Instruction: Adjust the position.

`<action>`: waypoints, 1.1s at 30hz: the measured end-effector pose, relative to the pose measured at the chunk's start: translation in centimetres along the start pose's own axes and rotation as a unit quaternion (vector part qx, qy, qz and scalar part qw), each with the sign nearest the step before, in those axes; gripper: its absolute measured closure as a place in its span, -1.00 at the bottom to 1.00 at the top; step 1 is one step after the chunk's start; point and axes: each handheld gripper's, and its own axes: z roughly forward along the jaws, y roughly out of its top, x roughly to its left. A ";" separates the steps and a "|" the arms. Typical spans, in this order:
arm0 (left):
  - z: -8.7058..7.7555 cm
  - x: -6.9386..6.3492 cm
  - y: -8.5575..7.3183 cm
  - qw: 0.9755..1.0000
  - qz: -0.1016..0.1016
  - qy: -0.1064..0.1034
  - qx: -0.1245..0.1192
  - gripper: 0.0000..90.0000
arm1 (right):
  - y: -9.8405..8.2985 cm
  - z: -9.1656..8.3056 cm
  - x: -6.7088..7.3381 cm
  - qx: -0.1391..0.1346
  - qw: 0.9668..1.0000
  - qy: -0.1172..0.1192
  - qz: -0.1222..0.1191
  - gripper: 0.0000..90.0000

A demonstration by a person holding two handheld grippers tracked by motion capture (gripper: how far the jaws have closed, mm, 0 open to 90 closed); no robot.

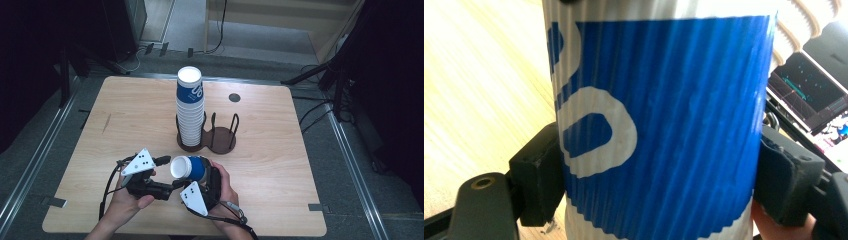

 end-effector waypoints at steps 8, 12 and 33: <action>0.3 -0.2 -0.1 1.000 0.005 -0.010 0.010 -0.68 | 0.2 -0.2 0.4 -0.009 1.000 0.001 -0.022 -0.56; 0.4 -0.2 -0.1 1.000 0.002 -0.015 0.015 -0.67 | 0.4 -0.3 0.6 -0.019 0.999 0.005 -0.035 -0.57; 0.7 -0.4 -0.1 0.999 0.004 -0.003 0.032 -0.39 | 0.4 -0.4 1.1 -0.014 0.999 0.006 -0.050 -0.59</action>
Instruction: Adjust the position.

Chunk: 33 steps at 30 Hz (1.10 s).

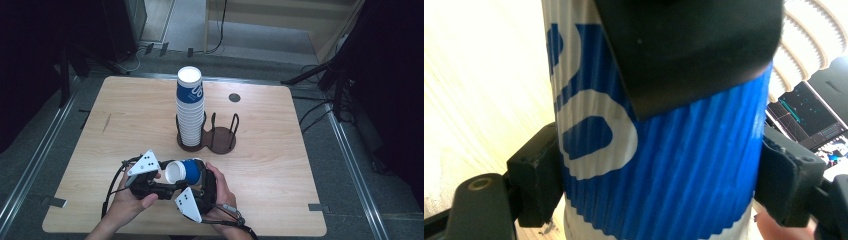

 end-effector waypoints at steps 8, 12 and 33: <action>0.2 -0.2 -0.1 1.000 0.007 0.005 -0.004 -0.38 | 0.0 0.0 -0.2 0.007 1.000 0.008 -0.001 -0.61; 0.3 -0.3 -0.1 1.000 0.010 0.017 -0.008 -0.37 | 0.0 -0.1 -0.6 0.012 1.000 0.013 0.000 -0.74; -0.3 0.8 0.0 0.997 -0.022 0.049 -0.049 -0.37 | 0.4 -1.0 -2.2 -0.006 0.999 0.029 0.044 -0.96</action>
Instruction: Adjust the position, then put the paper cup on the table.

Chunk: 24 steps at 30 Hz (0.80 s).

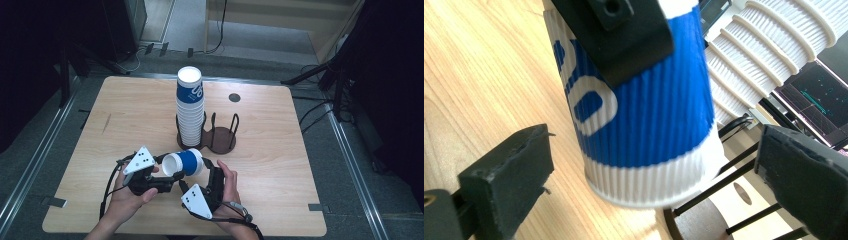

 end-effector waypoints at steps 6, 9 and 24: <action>-0.4 0.9 0.0 1.000 -0.020 0.008 -0.017 -0.37 | 0.2 -0.3 -0.6 -0.006 1.000 -0.002 0.010 -1.00; -0.5 1.0 0.0 0.999 -0.025 0.009 -0.023 -0.37 | 0.3 -0.4 -1.0 -0.007 1.000 -0.007 0.020 -1.00; -1.1 1.8 -0.2 0.996 -0.049 0.037 -0.067 -0.37 | 0.4 -0.8 -2.0 -0.016 0.995 -0.028 0.094 -1.00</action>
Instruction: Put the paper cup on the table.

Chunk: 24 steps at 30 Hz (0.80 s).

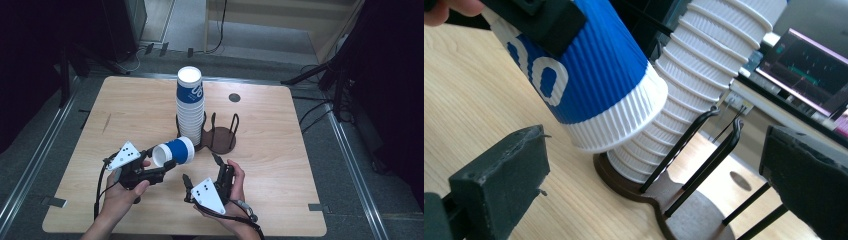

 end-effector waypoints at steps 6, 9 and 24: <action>0.0 -0.2 -0.1 1.000 0.002 0.002 -0.005 -0.37 | 0.1 0.0 -0.4 0.004 0.999 0.003 0.048 -1.00; 0.0 -0.1 -0.1 1.000 0.007 0.007 -0.011 -0.37 | 0.3 0.0 -0.9 0.010 0.996 -0.005 0.090 -0.95; -0.1 -0.7 -0.1 0.999 0.006 -0.005 -0.038 -0.37 | 1.2 -0.5 -2.2 0.041 0.978 -0.039 0.198 -1.00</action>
